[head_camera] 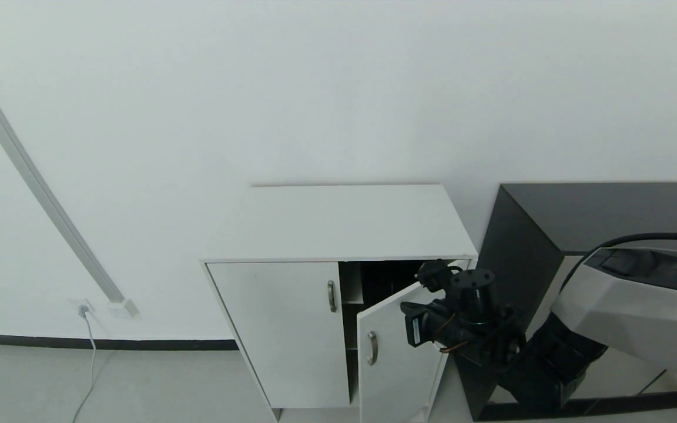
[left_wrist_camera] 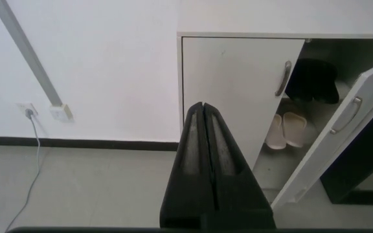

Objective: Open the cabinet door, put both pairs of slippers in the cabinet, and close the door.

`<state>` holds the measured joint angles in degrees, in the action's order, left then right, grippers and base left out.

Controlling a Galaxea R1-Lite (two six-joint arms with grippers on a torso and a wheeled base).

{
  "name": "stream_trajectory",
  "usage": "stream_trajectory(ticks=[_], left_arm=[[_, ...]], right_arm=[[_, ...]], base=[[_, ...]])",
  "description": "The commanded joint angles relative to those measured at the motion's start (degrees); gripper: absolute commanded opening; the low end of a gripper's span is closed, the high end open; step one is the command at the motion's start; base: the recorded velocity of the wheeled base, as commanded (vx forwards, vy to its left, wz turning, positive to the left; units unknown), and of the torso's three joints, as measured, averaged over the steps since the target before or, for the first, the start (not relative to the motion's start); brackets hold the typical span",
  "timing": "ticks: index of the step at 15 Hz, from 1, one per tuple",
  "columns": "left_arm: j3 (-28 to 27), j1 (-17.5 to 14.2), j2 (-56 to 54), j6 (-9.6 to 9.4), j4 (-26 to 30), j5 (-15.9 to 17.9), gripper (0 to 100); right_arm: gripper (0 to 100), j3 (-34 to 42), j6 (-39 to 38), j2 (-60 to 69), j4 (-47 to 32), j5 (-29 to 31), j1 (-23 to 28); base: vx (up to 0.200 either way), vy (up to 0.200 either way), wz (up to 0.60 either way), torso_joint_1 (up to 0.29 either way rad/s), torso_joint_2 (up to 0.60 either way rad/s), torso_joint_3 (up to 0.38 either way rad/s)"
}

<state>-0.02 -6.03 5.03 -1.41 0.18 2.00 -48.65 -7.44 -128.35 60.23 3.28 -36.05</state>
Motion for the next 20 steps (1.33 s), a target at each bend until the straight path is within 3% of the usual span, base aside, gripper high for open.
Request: stream_trajectory(ticks=[1,20], left_arm=[[0.02,-0.03,0.06,0.01,-0.01,0.02,0],[0.02,-0.03,0.06,0.01,-0.01,-0.07,0]], right_arm=[[0,-3.38,-0.83,-3.04,0.06,2.43,0.19],[0,-14.36,-0.91,-9.99,-0.64,2.70,3.44]], base=[[0.000,0.000,0.00,0.000,0.00,0.000],[0.000,0.000,0.00,0.000,0.00,0.000]])
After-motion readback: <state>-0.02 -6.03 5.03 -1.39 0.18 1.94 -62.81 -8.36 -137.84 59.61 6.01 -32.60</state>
